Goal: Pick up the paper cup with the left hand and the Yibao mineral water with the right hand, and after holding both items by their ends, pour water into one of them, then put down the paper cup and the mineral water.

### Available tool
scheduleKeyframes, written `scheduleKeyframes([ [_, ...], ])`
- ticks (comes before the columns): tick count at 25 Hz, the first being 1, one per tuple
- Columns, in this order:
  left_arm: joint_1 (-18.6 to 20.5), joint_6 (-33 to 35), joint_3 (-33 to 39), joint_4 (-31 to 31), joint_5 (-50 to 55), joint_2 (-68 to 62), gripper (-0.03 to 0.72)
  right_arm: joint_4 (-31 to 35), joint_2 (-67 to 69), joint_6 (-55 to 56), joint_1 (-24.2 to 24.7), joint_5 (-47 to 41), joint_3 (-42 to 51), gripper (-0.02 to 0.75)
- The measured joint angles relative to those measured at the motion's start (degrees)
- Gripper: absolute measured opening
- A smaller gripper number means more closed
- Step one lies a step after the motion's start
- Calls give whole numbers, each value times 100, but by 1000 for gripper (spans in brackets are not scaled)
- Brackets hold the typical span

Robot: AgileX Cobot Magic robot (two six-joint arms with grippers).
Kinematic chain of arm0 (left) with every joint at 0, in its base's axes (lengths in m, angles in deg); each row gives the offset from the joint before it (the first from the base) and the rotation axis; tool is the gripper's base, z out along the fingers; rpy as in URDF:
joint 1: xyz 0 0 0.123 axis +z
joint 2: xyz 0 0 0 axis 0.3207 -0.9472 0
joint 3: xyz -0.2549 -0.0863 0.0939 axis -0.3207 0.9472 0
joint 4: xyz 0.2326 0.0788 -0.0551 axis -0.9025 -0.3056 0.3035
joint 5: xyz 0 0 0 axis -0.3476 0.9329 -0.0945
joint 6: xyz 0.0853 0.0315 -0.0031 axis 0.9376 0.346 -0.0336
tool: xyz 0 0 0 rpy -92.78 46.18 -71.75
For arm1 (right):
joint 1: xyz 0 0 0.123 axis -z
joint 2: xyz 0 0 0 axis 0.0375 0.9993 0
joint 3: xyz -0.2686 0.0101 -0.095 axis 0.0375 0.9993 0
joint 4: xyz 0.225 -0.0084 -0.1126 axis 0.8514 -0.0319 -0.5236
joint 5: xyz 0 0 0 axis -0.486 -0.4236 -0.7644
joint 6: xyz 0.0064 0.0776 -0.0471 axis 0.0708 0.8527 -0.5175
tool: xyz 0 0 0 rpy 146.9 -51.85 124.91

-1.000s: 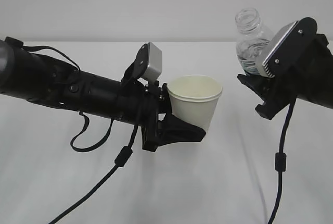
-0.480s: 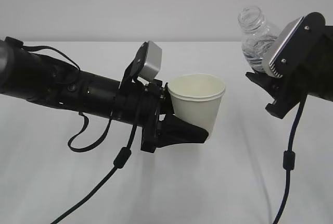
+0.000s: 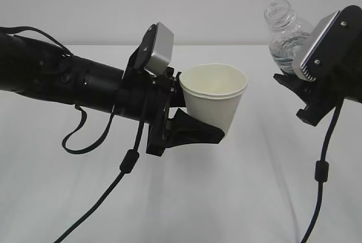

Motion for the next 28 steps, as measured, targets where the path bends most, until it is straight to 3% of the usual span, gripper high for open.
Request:
scheduleKeyframes([
  [8, -296, 0, 0, -149, 200, 70, 447, -143, -301, -3, 0, -155, 0, 499],
  [28, -318, 0, 0, 158, 213, 79, 447, -895, -584, -3, 0, -846, -193, 499],
])
